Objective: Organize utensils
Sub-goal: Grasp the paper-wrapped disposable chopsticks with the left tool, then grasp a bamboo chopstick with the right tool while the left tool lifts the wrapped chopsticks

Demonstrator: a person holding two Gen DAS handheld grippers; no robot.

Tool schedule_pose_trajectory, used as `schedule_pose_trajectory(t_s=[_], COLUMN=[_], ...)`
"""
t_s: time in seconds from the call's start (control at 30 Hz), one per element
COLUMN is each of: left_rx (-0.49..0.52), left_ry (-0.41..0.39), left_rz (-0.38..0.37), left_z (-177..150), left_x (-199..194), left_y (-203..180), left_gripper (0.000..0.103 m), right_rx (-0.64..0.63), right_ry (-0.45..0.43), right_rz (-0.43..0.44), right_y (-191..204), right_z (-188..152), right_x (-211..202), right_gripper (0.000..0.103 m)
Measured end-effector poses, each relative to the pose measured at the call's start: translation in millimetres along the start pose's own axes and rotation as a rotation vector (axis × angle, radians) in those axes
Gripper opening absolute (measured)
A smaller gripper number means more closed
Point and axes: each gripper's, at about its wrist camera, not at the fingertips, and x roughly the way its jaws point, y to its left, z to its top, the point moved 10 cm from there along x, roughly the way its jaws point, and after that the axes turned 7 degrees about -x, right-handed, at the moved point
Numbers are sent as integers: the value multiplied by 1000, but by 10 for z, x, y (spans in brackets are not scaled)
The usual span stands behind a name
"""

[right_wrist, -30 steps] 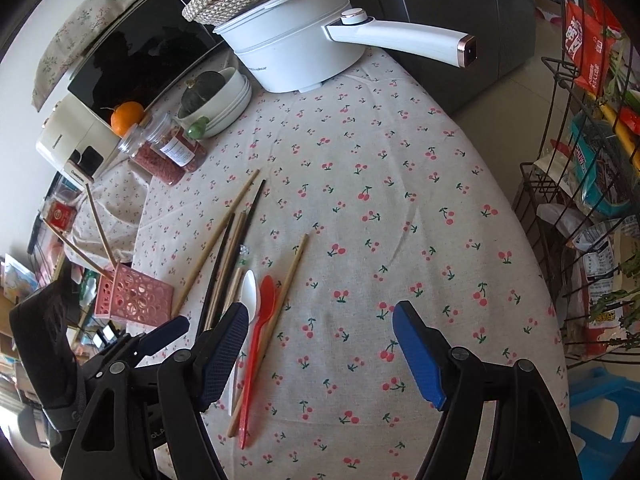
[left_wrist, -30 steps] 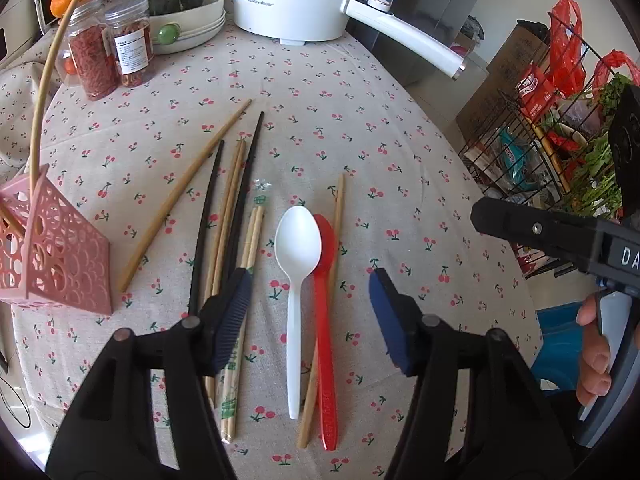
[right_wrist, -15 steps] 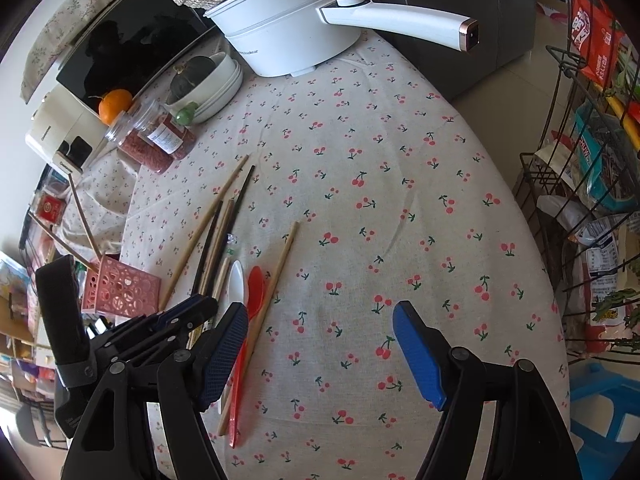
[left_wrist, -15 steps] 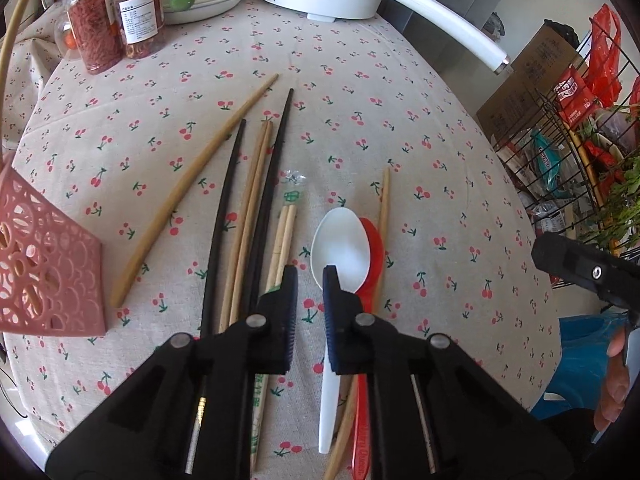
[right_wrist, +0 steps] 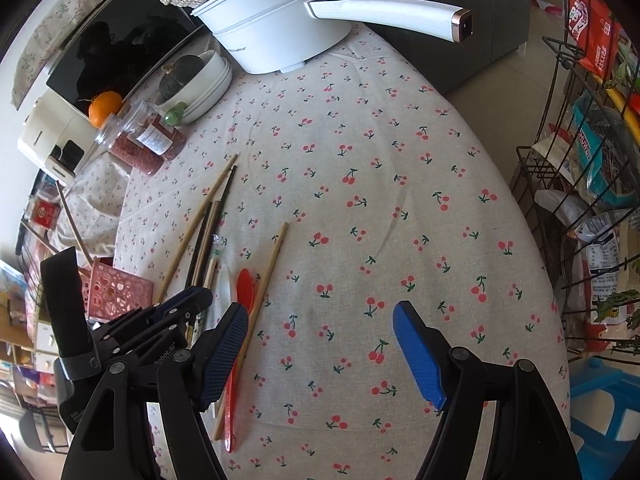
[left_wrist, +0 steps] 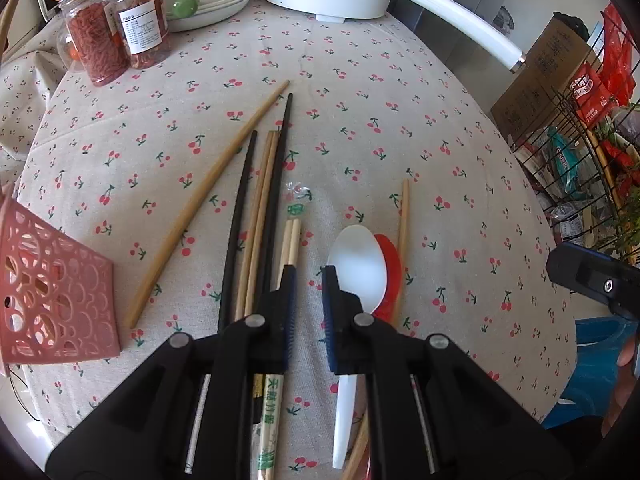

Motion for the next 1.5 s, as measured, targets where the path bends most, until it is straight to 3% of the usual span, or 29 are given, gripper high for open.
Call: schedule_pose_trajectory(t_s=[0.2, 0.47, 0.6, 1.03, 1.37, 1.43, 1.5], left_rx=[-2, 109, 95, 57, 15, 7, -3], left_ry=[68, 89, 32, -187, -212, -214, -213], left_rz=[36, 104, 69, -37, -63, -64, -68], left_z=[-111, -106, -33, -34, -206, -230, -242], left_x=[149, 182, 187, -602, -867, -905, -930], left_y=[124, 53, 18, 36, 363, 418, 464], left_gripper=[13, 14, 6, 6, 6, 6, 6], right_rx=[-14, -22, -17, -13, -32, -43, -33], right_ry=[1, 11, 25, 40, 78, 81, 91], right_rz=[6, -6, -13, -25, -54, -84, -112], right_y=[50, 52, 47, 90, 339, 351, 331], right_z=[5, -8, -14, 7, 117, 159, 175], right_x=[3, 34, 78, 141, 495, 607, 703], right_gripper=[76, 76, 76, 76, 76, 72, 59])
